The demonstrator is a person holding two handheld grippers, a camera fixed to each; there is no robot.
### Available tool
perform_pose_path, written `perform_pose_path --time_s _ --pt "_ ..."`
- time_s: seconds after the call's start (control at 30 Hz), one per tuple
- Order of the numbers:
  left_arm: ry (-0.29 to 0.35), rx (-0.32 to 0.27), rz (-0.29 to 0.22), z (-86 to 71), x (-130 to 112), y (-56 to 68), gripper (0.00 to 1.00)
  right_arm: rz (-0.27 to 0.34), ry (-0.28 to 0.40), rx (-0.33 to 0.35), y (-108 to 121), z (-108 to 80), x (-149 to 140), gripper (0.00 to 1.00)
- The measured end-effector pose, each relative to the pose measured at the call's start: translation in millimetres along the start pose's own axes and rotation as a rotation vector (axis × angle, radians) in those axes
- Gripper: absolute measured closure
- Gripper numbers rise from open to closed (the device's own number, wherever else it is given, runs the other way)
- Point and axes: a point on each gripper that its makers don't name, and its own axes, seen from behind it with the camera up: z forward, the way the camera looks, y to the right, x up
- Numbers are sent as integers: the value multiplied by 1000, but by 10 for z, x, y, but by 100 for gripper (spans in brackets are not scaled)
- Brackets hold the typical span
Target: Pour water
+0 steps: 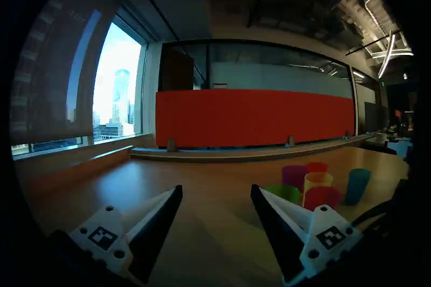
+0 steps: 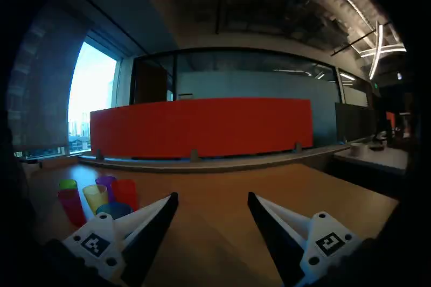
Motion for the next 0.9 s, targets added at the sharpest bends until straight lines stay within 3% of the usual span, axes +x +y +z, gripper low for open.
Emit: perform_pose_path --time_s 0.9 --pt "0 0 0 -6 4 2 6 -40 -6 -12 -15 -16 -4 0"
